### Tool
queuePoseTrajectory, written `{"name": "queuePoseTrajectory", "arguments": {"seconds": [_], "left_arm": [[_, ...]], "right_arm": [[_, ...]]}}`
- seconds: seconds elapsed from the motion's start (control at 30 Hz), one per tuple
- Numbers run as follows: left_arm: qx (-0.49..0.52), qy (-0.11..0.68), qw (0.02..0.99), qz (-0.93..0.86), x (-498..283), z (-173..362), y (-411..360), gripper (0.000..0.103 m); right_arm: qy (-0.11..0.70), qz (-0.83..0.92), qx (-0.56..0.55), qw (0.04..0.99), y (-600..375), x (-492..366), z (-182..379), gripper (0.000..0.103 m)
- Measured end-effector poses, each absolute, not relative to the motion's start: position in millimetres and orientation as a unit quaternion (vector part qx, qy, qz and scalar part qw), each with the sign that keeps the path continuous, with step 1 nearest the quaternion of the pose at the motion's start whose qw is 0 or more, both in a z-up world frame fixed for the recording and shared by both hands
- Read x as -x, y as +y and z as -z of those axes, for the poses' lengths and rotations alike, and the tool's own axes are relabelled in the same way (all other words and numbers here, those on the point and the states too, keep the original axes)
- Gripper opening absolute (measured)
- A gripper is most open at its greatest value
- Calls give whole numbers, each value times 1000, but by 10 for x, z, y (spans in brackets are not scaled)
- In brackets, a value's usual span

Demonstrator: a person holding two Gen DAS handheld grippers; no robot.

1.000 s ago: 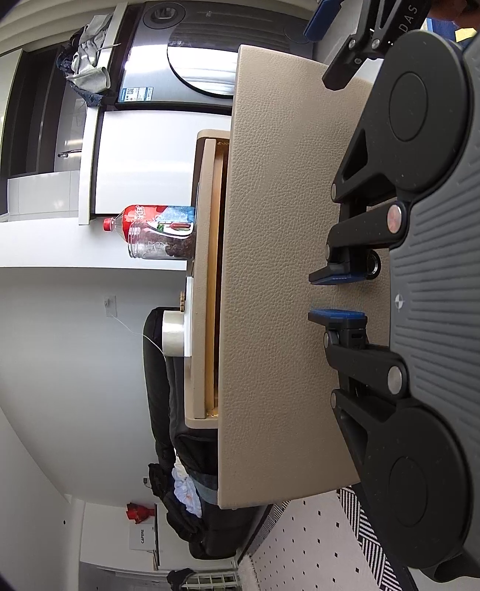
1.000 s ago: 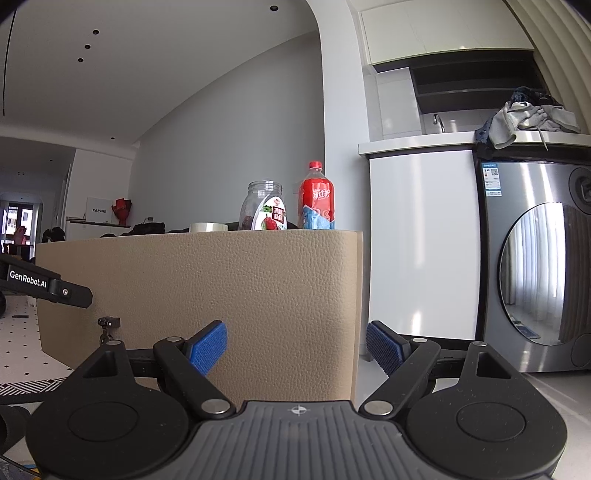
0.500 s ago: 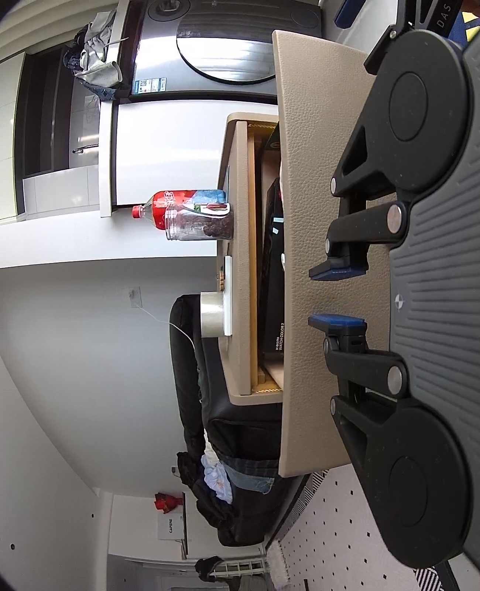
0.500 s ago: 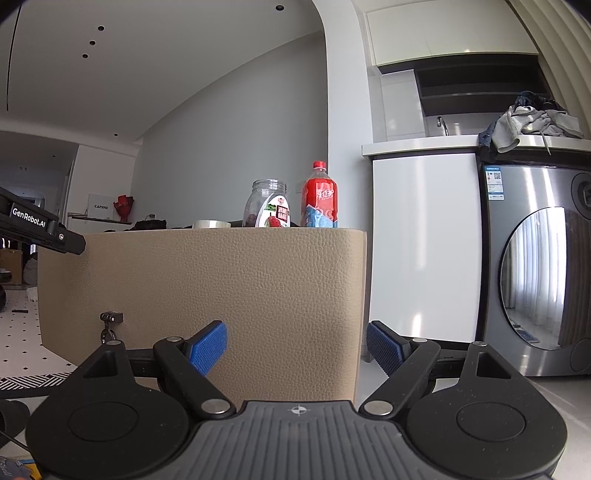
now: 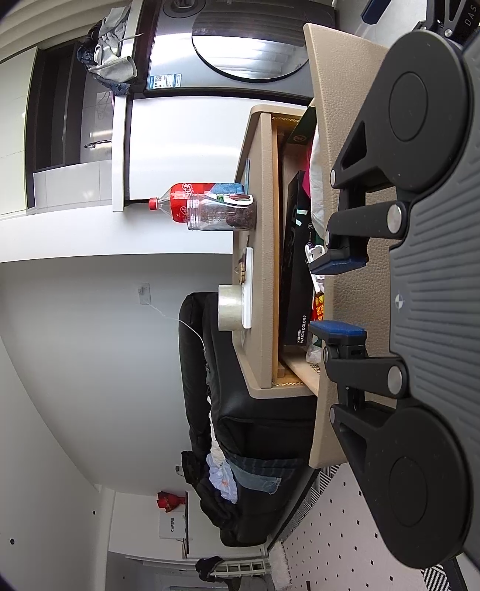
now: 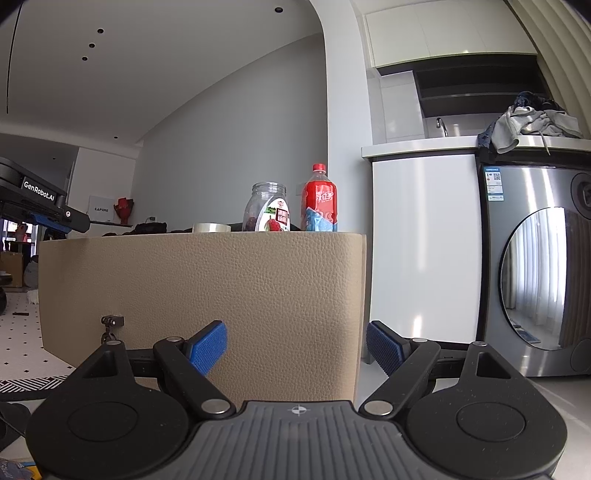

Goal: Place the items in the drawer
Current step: 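Pull the drawer open by its knob with the left gripper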

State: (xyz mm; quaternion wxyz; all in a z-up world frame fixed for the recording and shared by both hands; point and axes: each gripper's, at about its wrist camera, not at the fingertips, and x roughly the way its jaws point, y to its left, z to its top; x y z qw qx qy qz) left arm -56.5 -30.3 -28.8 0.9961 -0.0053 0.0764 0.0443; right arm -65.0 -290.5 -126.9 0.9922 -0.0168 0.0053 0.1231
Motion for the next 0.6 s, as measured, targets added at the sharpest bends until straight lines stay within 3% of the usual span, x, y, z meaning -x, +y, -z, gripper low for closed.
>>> {"name": "queuePoseTrajectory", "arguments": {"seconds": [0.33,0.6], "left_arm": [[-14,78,996,-31,435,177,-307,45],[-1,85,996,-27,310,74,-252,49]], "right_arm": [[8,-123,23,992,-2882,649,1283,86],[7,-126,22,992,-2889,650,1282,86]]}}
